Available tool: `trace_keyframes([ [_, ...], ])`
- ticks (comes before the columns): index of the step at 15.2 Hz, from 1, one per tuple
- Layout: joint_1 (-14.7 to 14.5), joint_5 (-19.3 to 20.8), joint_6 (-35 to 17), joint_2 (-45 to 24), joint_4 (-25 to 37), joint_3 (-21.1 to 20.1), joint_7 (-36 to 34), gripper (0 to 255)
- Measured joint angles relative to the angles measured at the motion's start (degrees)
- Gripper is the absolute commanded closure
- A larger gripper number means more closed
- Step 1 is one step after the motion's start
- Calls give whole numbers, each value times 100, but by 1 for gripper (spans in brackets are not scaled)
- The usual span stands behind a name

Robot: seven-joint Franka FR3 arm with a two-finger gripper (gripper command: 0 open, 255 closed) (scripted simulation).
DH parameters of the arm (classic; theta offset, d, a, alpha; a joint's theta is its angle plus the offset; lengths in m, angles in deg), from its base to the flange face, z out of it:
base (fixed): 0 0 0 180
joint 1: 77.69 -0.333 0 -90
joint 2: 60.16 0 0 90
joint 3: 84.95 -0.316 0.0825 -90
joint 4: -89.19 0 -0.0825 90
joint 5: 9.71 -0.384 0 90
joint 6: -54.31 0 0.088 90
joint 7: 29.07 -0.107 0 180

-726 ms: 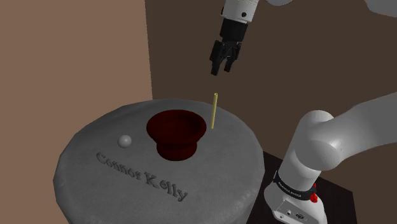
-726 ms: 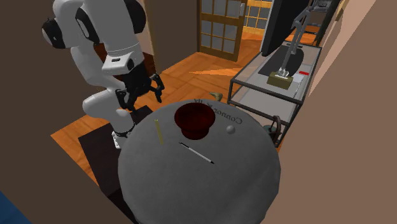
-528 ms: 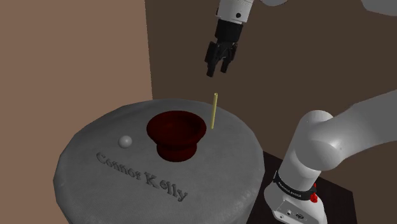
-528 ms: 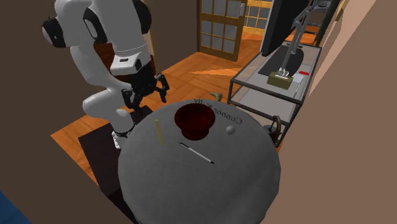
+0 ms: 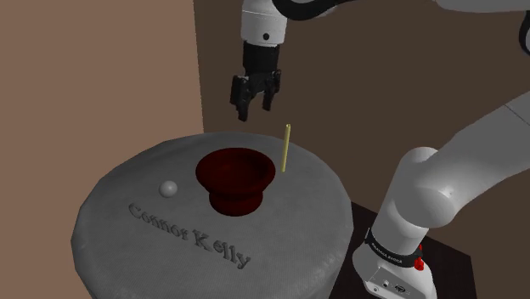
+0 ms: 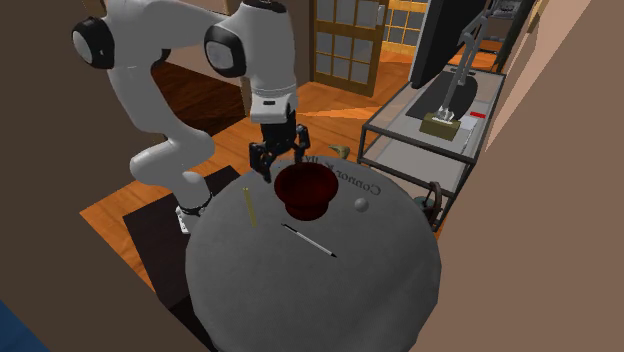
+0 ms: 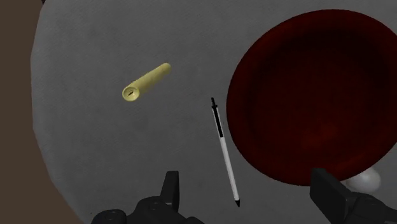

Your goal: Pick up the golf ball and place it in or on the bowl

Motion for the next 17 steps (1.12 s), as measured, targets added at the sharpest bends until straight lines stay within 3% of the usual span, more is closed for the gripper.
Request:
trace_keyframes([
  [6,35,440,-134,-1239,751,-854,-967,0],
  [11,-13,1147,-47,-2541,1626,-1467,-1875,0],
  [14,-171,1669,123,-3370,2210,-1697,-2400,0],
  [17,-540,2253,426,-4349,3001,-1828,-2968,0],
])
